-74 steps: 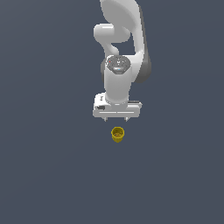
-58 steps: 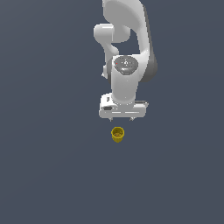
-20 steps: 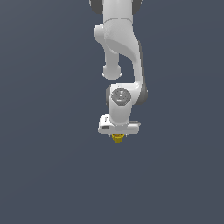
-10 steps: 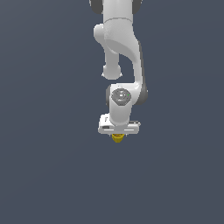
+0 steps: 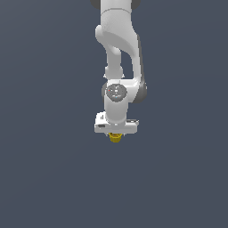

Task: Pick up the object and move it to a goal position.

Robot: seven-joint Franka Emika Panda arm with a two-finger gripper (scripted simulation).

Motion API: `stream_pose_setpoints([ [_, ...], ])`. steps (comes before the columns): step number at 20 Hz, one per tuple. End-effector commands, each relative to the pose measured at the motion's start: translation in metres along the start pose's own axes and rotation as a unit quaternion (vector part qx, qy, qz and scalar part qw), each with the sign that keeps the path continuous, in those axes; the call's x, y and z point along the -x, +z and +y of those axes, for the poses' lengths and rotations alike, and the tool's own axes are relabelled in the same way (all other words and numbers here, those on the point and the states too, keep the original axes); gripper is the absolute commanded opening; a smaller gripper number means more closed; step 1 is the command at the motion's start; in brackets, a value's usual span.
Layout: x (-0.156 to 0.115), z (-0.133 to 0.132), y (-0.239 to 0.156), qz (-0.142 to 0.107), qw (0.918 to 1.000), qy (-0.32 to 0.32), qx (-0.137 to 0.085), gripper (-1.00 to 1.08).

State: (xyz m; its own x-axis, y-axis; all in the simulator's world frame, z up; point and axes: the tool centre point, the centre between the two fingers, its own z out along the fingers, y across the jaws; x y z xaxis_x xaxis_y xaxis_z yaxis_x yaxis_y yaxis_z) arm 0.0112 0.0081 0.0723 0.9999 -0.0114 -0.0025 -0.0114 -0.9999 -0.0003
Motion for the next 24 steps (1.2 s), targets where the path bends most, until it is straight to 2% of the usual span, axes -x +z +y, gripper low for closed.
stream_pose_setpoints([
  [1, 0.000, 0.015, -0.016, 0.001, 1.0000, 0.001, 0.000, -1.00],
  [24, 0.005, 0.207, -0.223, 0.001, 1.0000, 0.001, -0.001, -1.00],
])
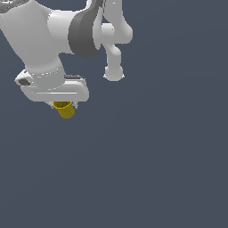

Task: Pick up the object and move it to a goal position.

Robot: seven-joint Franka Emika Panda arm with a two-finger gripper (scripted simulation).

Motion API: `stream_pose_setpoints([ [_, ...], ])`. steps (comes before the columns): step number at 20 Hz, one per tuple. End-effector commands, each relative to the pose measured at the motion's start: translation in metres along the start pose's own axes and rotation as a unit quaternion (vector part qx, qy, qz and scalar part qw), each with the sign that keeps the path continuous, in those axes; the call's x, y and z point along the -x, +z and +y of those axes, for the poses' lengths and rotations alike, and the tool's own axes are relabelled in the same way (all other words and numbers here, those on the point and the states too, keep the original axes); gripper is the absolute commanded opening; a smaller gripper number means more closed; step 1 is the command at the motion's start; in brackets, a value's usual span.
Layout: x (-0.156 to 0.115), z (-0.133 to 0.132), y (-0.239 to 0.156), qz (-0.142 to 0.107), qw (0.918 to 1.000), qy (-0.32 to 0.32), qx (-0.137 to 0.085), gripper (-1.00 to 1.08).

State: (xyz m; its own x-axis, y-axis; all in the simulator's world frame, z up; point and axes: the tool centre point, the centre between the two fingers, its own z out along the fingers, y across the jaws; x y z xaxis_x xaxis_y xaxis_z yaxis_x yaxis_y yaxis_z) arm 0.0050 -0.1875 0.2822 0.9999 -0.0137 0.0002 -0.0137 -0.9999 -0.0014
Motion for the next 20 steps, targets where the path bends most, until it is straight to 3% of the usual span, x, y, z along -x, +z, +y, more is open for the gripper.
stream_pose_setpoints([
  [1, 0.000, 0.017, -0.020, 0.000, 1.0000, -0.001, 0.000, -1.00],
  [10, -0.003, 0.053, -0.058, 0.000, 1.0000, -0.001, 0.001, -1.00],
  [20, -0.005, 0.059, -0.064, 0.000, 1.0000, -0.001, 0.001, -1.00],
])
